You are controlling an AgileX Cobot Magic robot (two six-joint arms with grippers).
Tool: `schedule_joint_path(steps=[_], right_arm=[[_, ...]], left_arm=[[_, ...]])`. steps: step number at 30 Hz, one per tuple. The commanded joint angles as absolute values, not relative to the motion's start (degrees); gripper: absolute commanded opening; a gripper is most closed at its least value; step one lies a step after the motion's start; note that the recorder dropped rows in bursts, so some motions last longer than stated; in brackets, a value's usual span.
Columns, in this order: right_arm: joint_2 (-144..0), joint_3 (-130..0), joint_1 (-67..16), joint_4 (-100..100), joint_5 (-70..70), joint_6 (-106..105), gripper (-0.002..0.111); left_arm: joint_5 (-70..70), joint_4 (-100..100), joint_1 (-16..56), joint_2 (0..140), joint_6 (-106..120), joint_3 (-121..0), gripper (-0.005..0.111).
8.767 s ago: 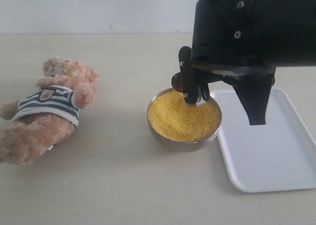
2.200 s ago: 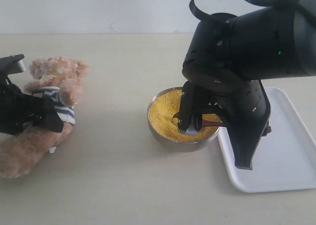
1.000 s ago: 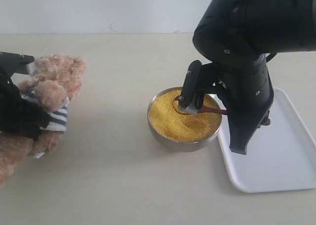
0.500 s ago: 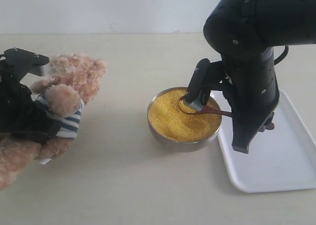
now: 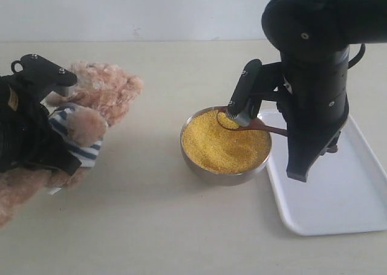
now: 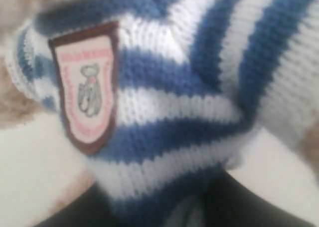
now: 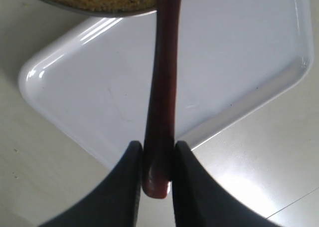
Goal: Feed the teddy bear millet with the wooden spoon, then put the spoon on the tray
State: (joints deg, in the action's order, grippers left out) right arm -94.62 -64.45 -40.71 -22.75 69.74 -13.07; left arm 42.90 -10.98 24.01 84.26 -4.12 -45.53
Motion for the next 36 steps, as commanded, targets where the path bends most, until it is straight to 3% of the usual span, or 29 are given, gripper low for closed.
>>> schedule_joint_path(steps=[1, 18, 36], right_arm=[[-93.9, -64.7, -40.5, -22.6, 70.0, -13.3, -0.001], [-93.9, -64.7, -40.5, -22.6, 70.0, -13.0, -0.001], [-93.9, -64.7, -40.5, -19.7, 70.0, -15.8, -0.001]], left_arm=[[37.1, -9.4, 24.5, 83.7, -4.8, -45.3, 0.004], [35.9, -3.6, 24.5, 89.0, 0.7, -45.3, 0.004], [36.0, -1.8, 24.6, 85.1, 28.5, -45.5, 0.004]])
